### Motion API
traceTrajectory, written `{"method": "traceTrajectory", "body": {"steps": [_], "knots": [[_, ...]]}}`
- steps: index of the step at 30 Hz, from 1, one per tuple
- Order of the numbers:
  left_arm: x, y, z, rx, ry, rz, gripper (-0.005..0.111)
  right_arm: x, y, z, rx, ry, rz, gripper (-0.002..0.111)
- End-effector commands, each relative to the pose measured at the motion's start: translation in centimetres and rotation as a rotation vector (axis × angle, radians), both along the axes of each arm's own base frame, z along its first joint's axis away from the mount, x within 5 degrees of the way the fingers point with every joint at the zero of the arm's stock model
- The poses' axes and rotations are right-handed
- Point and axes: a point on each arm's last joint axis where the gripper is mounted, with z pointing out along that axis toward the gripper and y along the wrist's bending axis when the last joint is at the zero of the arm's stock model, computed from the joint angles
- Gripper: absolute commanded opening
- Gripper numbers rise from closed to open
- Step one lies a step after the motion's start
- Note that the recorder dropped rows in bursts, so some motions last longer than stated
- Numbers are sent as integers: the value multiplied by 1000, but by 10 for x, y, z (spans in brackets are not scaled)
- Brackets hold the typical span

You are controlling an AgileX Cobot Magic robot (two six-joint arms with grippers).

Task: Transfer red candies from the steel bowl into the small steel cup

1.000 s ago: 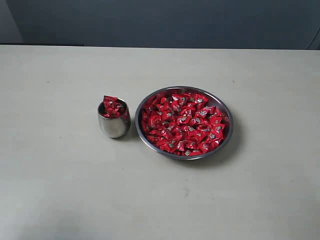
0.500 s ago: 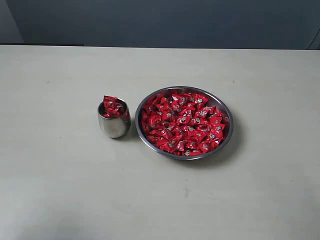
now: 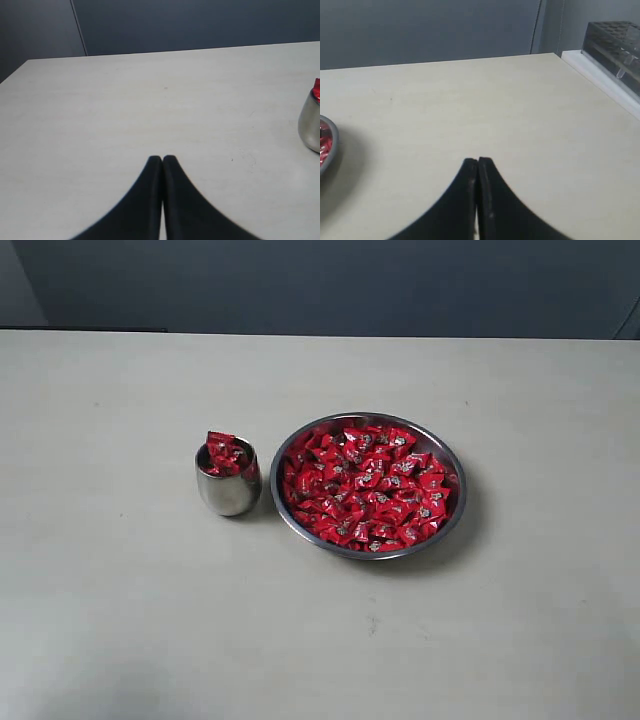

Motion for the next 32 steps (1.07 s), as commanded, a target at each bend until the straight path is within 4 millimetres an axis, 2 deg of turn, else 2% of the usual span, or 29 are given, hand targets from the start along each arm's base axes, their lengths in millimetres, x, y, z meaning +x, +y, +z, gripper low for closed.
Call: {"method": "traceTrajectory", "body": {"steps": [1,32], "knots": [[0,0,0,2,-12,2,0,0,0,1,-4,-14,6,-1],[0,0,0,2,-12,2,0,0,1,0,17,-12,7,-1]]}}
